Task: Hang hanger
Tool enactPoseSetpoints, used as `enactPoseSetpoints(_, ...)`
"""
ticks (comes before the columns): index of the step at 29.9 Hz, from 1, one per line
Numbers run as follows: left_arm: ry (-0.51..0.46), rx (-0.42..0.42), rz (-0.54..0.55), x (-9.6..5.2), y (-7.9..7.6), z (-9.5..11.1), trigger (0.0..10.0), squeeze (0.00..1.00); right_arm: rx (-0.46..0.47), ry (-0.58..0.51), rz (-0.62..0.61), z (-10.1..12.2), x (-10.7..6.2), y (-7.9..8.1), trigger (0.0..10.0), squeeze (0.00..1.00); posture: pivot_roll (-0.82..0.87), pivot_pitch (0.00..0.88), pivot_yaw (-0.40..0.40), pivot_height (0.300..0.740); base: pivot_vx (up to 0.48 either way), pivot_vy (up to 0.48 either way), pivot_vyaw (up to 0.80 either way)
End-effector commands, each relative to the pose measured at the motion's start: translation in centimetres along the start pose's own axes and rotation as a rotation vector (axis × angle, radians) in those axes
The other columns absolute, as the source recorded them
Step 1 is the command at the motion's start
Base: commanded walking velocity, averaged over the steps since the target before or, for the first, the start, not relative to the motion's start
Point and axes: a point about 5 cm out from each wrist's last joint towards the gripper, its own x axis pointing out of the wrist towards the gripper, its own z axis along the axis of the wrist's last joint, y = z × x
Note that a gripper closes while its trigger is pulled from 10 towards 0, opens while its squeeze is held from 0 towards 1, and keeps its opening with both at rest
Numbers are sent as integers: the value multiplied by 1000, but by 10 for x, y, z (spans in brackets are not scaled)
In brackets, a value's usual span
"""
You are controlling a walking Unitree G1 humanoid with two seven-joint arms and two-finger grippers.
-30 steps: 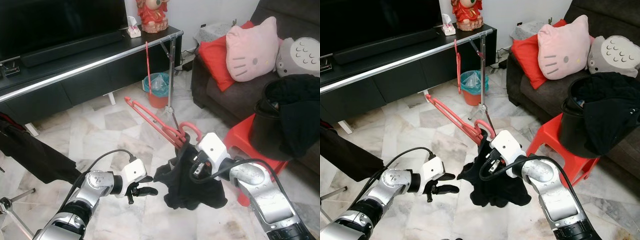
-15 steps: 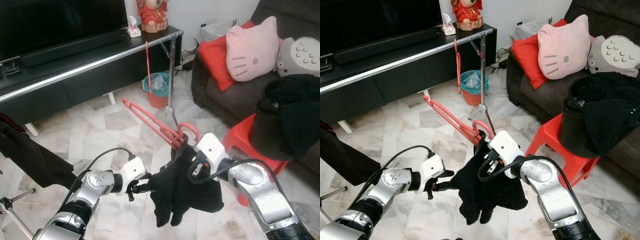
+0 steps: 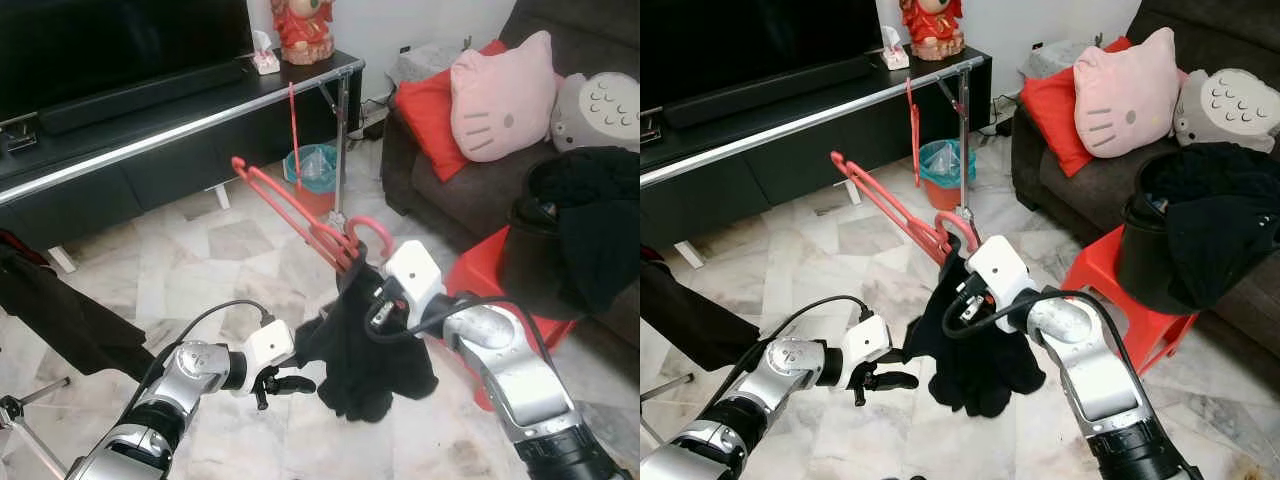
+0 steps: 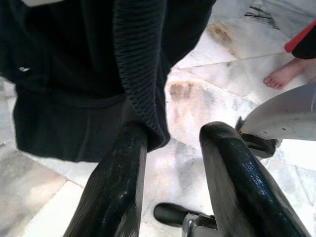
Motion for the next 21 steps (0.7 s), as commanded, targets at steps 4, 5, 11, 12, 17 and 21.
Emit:
enactPoseSetpoints(4,9,34,24,0,2,2,10000,0,-2,-79,21,19,1,5,10000,0,-21,57,61,740,0,0,0)
enactPoseSetpoints(5,6,36,40,1,3,3,10000,0,2,-79,26,19,0,6,10000,0,-21,57,61,740,0,0,0)
enactPoseSetpoints(11,-2,43,88,2,6,6,10000,0,15,-79,33,19,-1,7,10000,0,-22,57,60,740,0,0,0)
enactPoseSetpoints(12,-3,43,92,2,7,6,10000,0,16,-79,34,19,-1,7,10000,0,-23,58,60,740,0,0,0)
enactPoseSetpoints(17,-11,41,105,2,8,7,4078,0,19,-72,39,17,-2,8,10000,0,-20,60,59,740,0,0,0)
enactPoseSetpoints(21,-10,50,104,0,8,7,4863,0,18,-60,43,15,-3,8,10000,0,-19,61,60,740,0,0,0)
